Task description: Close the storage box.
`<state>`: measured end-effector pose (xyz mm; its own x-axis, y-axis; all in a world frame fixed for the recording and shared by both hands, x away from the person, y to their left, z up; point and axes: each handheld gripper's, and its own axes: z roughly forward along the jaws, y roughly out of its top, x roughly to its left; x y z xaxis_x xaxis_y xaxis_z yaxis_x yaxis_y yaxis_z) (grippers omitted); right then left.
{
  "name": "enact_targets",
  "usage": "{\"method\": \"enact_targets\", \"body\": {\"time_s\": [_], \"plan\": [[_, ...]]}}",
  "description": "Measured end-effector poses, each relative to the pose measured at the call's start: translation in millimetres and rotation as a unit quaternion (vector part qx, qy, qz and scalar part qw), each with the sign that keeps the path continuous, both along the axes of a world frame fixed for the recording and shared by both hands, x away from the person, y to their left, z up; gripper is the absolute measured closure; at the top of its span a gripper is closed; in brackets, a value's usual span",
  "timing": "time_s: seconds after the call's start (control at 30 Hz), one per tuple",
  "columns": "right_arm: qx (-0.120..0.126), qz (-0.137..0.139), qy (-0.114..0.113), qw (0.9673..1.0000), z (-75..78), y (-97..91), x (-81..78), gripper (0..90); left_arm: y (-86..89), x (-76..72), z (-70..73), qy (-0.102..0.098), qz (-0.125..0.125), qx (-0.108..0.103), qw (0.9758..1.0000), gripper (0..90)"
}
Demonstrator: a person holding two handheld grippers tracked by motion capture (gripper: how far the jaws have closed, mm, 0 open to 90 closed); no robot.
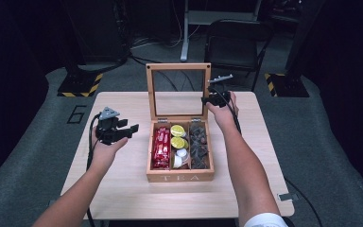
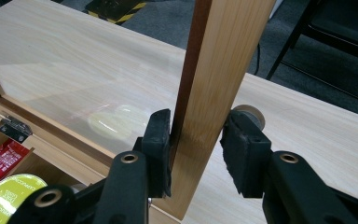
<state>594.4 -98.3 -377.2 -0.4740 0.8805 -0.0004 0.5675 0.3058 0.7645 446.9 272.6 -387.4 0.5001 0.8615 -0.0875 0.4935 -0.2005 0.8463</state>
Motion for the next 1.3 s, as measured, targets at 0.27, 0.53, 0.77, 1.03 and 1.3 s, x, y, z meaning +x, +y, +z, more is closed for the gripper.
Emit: {"method": "enact_targets", "body": {"time_s": [0.27, 0.53, 0.77, 1.03, 1.3], "plan": [[-0.003, 0.0, -0.002, 1.0, 0.5, 0.1, -1.6, 62.7, -0.8, 0.6, 0.7, 0.0, 0.0, 0.0, 1.0, 44.1], [-0.006, -0.002, -0.005, 1.0, 1.3, 0.8, -4.3, 62.9, -2.8, 1.1, 1.5, 0.0, 0.0, 0.0, 1.0, 44.2], [-0.003, 0.0, -0.01, 0.9999, 0.8, -0.5, -8.1, 63.3, -5.9, 1.8, 2.7, -0.001, -0.002, 0.001, 1.0, 44.1], [0.002, 0.002, -0.016, 0.9999, 0.9, -1.9, -12.4, 63.8, -10.9, 3.2, 4.4, -0.004, -0.007, 0.004, 1.0, 44.1], [0.0, 0.004, -0.022, 0.9997, 1.7, -2.7, -19.2, 64.2, -18.0, 5.7, 5.8, -0.003, -0.017, 0.013, 0.9998, 44.1]]}}
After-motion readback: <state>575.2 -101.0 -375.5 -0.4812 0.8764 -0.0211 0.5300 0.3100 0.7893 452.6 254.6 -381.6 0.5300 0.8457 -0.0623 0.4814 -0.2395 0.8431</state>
